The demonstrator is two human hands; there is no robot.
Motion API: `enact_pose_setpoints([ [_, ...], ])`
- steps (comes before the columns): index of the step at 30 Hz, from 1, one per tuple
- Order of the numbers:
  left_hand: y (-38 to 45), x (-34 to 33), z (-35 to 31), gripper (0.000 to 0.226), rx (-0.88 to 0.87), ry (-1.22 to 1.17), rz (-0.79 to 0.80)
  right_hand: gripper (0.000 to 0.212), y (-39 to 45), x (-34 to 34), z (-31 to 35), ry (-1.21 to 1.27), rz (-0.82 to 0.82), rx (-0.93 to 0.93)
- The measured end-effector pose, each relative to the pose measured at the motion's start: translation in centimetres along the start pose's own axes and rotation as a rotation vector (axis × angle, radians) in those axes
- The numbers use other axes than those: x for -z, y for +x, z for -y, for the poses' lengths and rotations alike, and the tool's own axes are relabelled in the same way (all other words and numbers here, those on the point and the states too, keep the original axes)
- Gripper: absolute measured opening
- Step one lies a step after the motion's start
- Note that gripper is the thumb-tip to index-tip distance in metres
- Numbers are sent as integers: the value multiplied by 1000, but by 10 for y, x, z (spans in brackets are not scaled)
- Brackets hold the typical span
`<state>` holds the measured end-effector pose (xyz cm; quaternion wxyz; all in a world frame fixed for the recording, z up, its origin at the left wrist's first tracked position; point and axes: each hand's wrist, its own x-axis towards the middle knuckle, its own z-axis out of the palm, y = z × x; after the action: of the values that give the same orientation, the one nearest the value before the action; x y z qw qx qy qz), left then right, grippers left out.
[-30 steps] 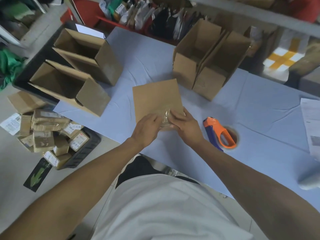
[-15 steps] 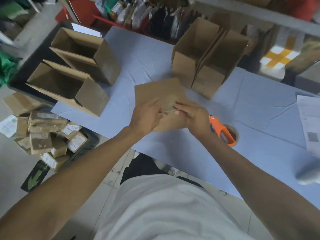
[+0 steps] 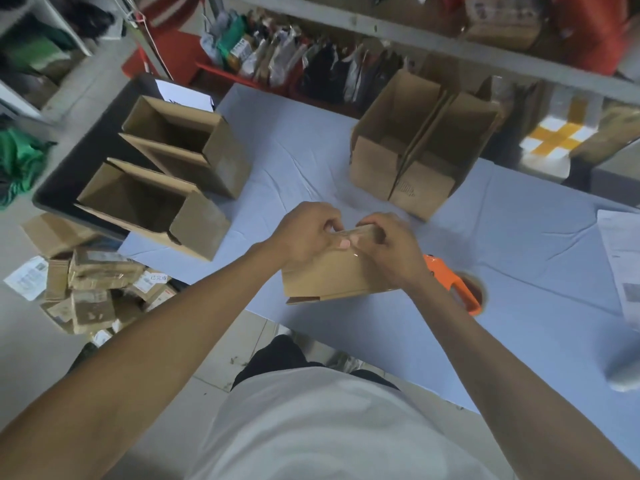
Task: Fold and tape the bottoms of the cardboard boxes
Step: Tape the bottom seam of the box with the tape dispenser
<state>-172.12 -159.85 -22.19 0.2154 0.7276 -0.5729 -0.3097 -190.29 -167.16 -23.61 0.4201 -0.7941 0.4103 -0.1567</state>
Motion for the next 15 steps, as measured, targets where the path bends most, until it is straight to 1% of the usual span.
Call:
enact_pose_setpoints([
  [3,9,8,-1,23,-13,33,27,19,14,7,-3,9,68,-5],
  [5,12,10,5,21,-4,-11,59,27,21,13,-4,33,150,-66],
  [6,14,11,8,20,4,-34,50,31,25,14,-4,14,162,-87],
  [8,20,17,8,20,-9,17,2,41,34,11,0,-34,103,-112],
  [10,28,25,-2,27,-71,224,-1,48,40,4,7,4,-30,-171],
  [11,30,26,-8,41,-107,328,26,50,42,1,9,42,-89,-209],
  [13,26,17,-15,90,-146,530,102,49,42,-4,9,106,-151,-259],
  [14,22,10,-16,107,-153,648,113,46,42,-5,8,146,-149,-276],
  [15,18,2,-13,115,-159,735,100,44,40,-6,5,214,-148,-297],
])
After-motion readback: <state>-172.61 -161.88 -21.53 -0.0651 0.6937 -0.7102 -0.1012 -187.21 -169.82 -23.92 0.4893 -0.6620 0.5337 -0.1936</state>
